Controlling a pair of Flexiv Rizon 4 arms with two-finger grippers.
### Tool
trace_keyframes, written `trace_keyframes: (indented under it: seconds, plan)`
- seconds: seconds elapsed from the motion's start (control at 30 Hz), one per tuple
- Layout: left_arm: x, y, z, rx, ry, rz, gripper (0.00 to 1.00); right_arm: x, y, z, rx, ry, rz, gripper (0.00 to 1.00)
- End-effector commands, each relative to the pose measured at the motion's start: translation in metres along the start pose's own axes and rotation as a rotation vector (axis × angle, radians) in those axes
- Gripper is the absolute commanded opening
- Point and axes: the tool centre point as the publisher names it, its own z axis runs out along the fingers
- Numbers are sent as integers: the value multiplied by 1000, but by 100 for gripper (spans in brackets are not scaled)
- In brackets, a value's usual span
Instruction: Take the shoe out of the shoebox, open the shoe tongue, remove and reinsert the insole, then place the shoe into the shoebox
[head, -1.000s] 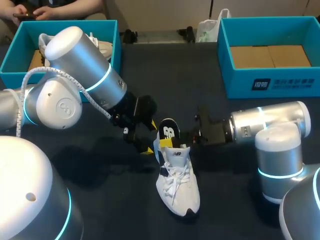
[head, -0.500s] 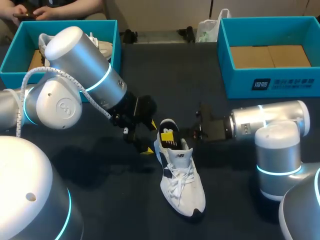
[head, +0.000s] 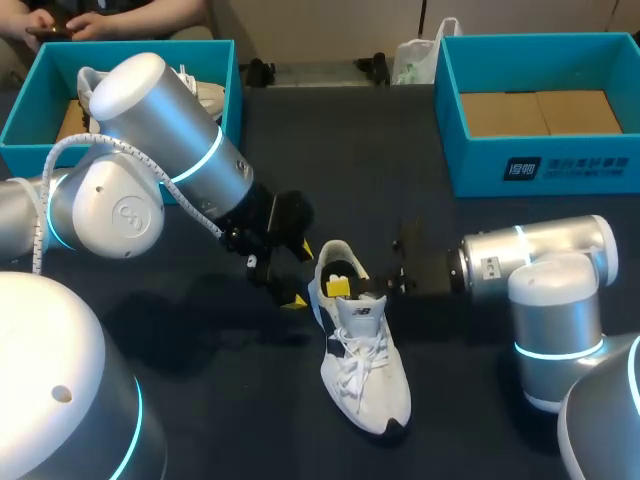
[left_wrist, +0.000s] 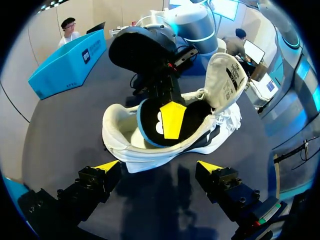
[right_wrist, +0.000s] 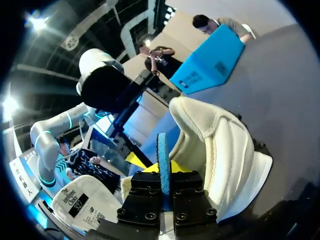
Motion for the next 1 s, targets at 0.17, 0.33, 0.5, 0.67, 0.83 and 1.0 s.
trace_keyframes:
  seconds: [0.17, 0.33, 0.5, 0.67, 0.83, 1.0]
  plan:
    - [0, 0, 1, 0, -1, 1, 100, 10, -2, 0, 12, -34, -33, 19]
    - [0, 0, 1, 0, -1, 1, 100, 19, 6, -1, 54, -54, -81, 48]
    - [0, 0, 1, 0, -1, 1, 100, 23, 11, -4, 88, -76, -94, 49]
    - [0, 0, 1, 0, -1, 1, 100, 23, 15, -9, 110, -97, -99, 55]
    - [0, 0, 1, 0, -1, 1, 100, 23, 20, -14, 137, -115, -109, 61]
    - [0, 0, 1, 0, -1, 1, 100, 27, 23, -19, 164, -138, -123, 70]
